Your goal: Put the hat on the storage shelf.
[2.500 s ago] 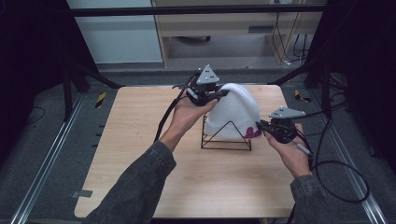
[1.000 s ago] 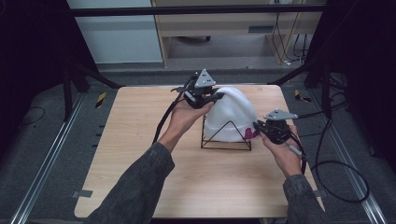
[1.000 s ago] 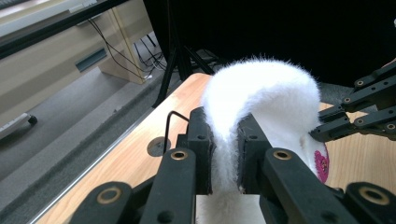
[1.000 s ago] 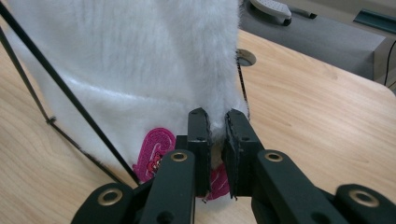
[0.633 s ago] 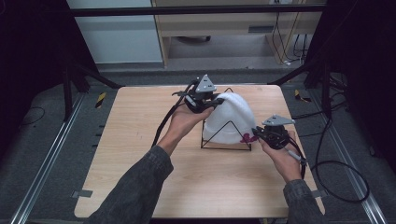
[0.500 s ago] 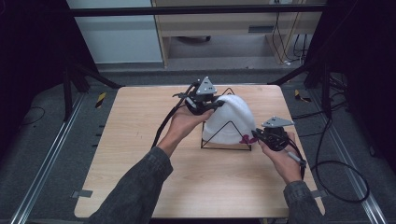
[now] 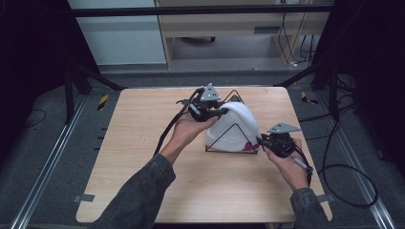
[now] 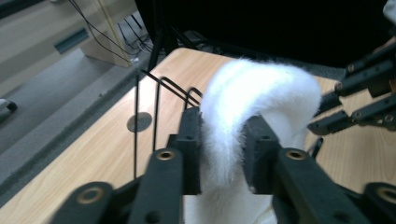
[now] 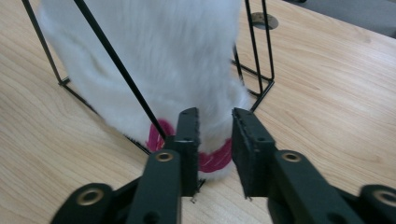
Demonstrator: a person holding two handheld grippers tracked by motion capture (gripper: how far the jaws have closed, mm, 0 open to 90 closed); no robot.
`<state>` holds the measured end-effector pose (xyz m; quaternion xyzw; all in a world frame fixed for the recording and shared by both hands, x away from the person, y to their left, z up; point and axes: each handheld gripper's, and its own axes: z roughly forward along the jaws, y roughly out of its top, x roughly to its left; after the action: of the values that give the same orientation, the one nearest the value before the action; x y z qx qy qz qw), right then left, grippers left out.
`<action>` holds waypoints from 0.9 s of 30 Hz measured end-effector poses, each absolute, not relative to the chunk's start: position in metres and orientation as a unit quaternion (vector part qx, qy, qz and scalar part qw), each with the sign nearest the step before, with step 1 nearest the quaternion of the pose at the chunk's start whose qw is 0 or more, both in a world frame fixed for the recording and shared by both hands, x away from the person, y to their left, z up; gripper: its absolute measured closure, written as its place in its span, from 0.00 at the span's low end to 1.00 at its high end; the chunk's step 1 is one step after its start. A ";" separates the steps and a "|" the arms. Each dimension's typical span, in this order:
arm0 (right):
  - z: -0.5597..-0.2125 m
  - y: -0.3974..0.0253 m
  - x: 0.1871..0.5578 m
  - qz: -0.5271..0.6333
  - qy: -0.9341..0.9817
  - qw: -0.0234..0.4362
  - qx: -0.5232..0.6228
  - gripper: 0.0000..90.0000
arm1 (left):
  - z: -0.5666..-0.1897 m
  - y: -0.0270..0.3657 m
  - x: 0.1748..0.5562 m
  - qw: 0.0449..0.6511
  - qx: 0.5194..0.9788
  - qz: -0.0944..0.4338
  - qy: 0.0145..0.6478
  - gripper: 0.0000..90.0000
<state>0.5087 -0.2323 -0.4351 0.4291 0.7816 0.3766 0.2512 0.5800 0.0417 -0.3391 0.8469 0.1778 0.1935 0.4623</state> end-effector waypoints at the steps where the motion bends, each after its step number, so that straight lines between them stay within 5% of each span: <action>1: -0.434 -0.233 0.507 0.378 0.779 0.253 0.433 0.72 | -0.339 0.042 0.579 0.464 0.845 0.195 0.182 0.73; 9: -0.428 -0.241 0.485 0.388 0.772 0.253 0.435 0.63 | -0.328 0.053 0.569 0.468 0.841 0.197 0.186 0.52; 18: -0.436 -0.231 0.462 0.388 0.775 0.252 0.430 0.39 | -0.314 0.069 0.547 0.462 0.842 0.203 0.188 0.19; 27: -0.456 -0.231 0.458 0.368 0.776 0.240 0.453 0.15 | -0.310 0.075 0.527 0.464 0.843 0.196 0.189 0.09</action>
<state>0.4584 -0.2306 -0.4560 0.4527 0.7759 0.3681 0.2401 0.5272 0.0753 -0.3098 0.8430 0.1886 0.1960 0.4640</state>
